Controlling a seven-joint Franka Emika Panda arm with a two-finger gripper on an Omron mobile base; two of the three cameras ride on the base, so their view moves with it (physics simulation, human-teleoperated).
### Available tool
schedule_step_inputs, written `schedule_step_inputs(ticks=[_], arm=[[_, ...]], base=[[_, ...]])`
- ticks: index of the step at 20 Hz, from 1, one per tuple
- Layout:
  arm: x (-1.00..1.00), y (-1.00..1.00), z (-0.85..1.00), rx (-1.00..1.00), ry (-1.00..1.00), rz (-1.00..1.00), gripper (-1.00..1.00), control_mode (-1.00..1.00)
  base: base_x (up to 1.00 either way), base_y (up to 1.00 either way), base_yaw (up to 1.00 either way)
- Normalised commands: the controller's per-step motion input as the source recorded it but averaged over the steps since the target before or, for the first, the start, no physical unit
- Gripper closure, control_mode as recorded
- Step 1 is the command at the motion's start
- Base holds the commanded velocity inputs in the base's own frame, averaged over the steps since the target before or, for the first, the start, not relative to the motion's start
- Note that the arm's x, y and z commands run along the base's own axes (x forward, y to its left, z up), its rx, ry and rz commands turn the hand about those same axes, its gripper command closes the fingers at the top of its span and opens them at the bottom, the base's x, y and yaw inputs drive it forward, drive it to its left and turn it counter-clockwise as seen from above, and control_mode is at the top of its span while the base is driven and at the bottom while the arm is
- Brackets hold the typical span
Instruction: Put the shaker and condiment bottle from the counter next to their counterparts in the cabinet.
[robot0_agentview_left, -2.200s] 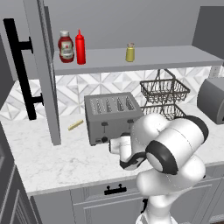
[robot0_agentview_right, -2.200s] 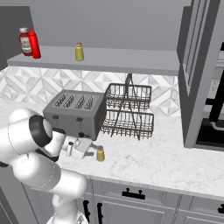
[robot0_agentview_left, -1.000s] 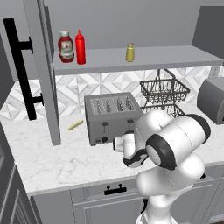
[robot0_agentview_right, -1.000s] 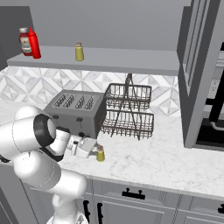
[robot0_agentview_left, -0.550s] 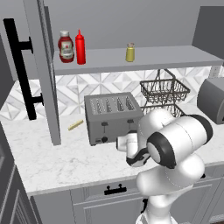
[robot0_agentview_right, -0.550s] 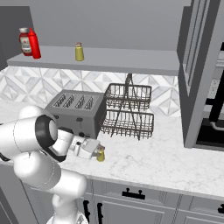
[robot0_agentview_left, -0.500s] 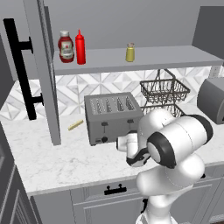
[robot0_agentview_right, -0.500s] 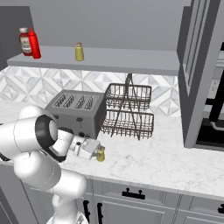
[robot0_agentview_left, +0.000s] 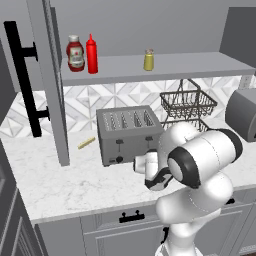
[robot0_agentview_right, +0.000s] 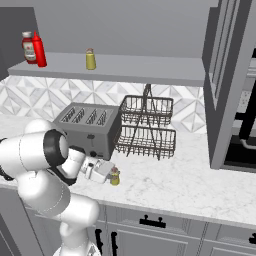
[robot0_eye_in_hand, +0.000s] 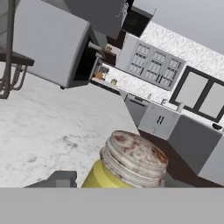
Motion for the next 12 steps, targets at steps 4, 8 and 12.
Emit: schedule_step_inputs(ticks=[4, 8, 12], arm=[[0.00, 0.00, 0.23, 0.00, -0.08, 0.00, 1.00, -1.00], [0.05, 0.00, 0.37, 0.00, -0.12, 0.09, 1.00, -1.00], [0.00, -0.01, 0.26, 0.00, -0.11, 0.22, 1.00, -1.00]], base=[[0.00, 0.00, 0.00], [0.00, 0.00, 0.00], [0.00, 0.00, 0.00]])
